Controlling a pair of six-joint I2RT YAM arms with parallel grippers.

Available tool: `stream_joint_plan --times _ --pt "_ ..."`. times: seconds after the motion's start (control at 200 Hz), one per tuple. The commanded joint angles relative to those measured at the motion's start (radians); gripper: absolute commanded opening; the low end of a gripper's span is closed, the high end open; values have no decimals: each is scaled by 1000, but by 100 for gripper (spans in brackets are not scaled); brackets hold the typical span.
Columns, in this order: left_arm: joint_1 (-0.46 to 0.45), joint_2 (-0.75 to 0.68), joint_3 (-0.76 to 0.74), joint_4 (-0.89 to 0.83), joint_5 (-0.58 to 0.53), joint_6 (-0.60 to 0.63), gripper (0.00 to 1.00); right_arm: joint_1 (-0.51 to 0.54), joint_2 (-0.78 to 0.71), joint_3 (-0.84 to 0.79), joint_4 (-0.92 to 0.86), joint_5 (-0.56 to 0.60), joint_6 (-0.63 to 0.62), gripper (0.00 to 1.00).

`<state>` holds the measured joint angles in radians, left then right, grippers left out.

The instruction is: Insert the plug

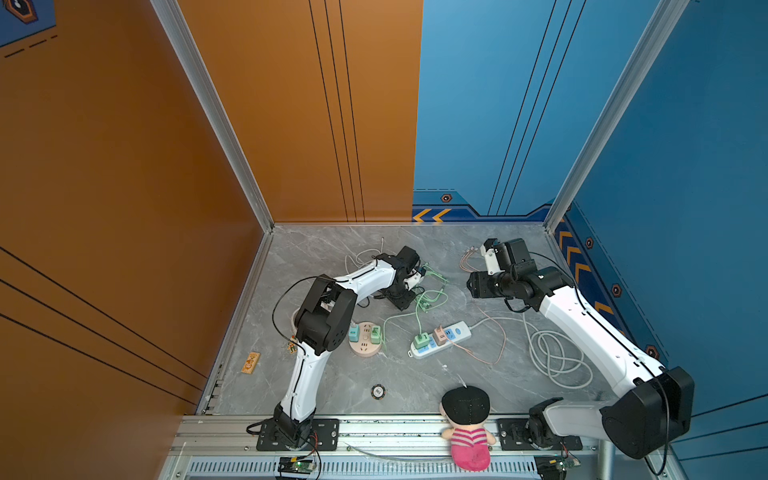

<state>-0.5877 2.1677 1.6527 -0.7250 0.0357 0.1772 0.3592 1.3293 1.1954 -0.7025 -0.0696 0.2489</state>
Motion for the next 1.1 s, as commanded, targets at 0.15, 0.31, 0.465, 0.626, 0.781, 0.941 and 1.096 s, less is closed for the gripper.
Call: stream_joint_plan --times 0.15,0.31,0.465,0.626,0.781,0.941,1.096 --pt "50 -109 -79 29 53 -26 14 11 9 25 11 -47 21 70" --pt "55 -190 -86 29 87 -21 14 16 30 52 40 -108 27 70" --pt "55 -263 -90 29 126 -21 14 24 59 62 99 -210 52 70" --pt "44 -353 -123 41 170 1 15 35 117 93 167 -319 92 70" --pt "34 -429 -168 75 191 7 15 43 169 112 258 -423 155 70" --pt "15 -462 -194 122 200 -12 15 72 213 131 292 -471 175 69" --pt "-26 -459 -194 167 179 -28 15 106 236 135 292 -502 167 68"
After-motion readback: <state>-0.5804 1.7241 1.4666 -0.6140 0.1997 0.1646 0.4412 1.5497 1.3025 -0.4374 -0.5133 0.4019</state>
